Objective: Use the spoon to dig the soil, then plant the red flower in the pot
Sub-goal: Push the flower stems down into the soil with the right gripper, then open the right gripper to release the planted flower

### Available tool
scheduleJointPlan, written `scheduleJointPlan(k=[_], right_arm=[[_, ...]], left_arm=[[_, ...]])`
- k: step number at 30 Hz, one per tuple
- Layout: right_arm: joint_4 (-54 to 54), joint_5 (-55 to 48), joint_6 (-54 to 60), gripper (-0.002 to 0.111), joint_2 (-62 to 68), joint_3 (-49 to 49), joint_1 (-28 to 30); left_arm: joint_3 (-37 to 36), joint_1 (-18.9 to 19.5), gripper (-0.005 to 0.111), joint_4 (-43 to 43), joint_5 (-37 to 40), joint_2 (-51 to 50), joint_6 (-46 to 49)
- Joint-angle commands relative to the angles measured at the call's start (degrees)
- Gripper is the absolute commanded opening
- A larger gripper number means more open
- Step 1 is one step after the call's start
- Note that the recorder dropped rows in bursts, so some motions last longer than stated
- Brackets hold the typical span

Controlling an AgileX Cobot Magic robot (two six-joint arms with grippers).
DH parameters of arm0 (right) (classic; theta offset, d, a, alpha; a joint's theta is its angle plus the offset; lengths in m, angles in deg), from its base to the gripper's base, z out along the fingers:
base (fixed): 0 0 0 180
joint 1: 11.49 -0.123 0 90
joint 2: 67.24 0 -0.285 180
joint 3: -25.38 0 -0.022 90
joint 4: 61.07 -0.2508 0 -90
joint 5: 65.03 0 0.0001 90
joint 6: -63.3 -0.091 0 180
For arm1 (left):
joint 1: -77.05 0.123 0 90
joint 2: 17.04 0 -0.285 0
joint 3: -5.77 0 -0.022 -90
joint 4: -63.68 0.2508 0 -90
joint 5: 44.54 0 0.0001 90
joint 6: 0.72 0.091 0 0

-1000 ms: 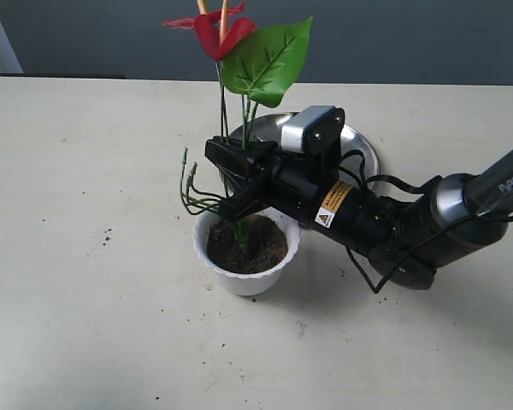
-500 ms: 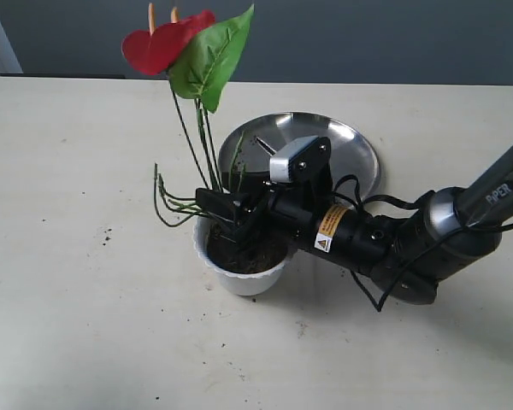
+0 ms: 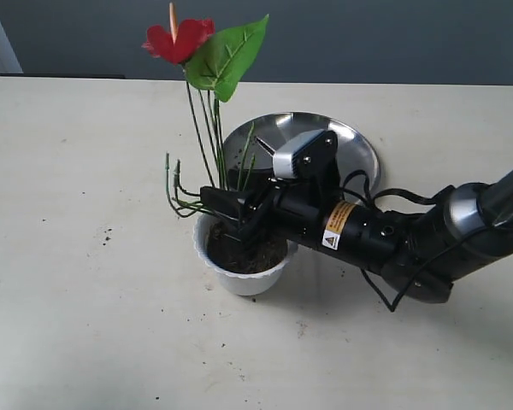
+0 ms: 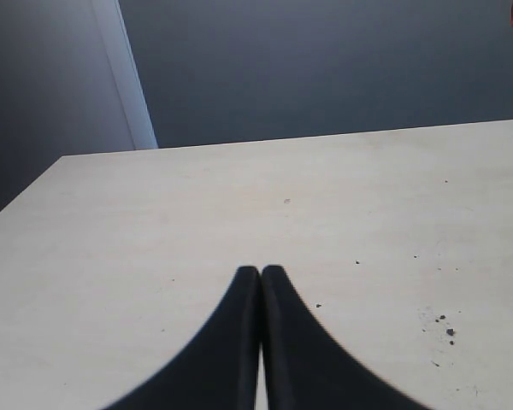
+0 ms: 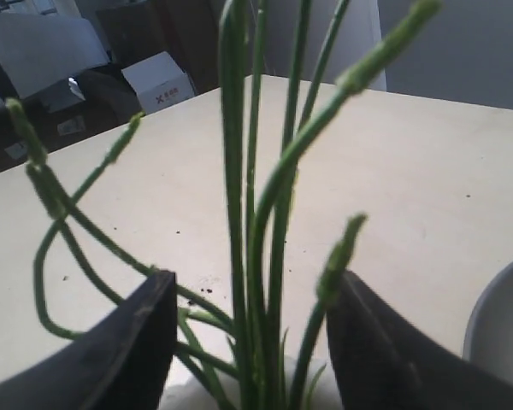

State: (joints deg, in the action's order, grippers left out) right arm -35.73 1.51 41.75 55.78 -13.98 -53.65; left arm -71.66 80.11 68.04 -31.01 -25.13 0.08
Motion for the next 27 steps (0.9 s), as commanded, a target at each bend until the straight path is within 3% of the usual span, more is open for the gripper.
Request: scheduleJointPlan(k=[1, 11, 15, 22, 27], right_arm=[[-0.26, -0.9, 0.57, 0.052, -2.09, -1.61, 0.4], [-0.37, -1.77, 1.88, 0.052, -3.13, -2.67, 0.4], [-0.77, -1.95, 1.99, 0.06, -3.65, -2.67, 0.4], [-1.65, -3.28, 2.8, 0.06, -4.87, -2.92, 0.4], [-5.84, -1.79, 7.63, 0.06, -7.04, -6.24, 0.4]], left_arm=[[0.21, -0.36, 0.0, -0.33, -0.31, 0.3, -0.22], [0.21, -0.36, 0.0, -0.33, -0.31, 0.3, -0.22], [0.21, -0.36, 0.0, -0.33, -0.31, 0.3, -0.22], [0.21, -0.36, 0.0, -0.33, -0.21, 0.3, -0.22], [0.21, -0.36, 0.0, -0.33, -0.21, 0.3, -0.22]])
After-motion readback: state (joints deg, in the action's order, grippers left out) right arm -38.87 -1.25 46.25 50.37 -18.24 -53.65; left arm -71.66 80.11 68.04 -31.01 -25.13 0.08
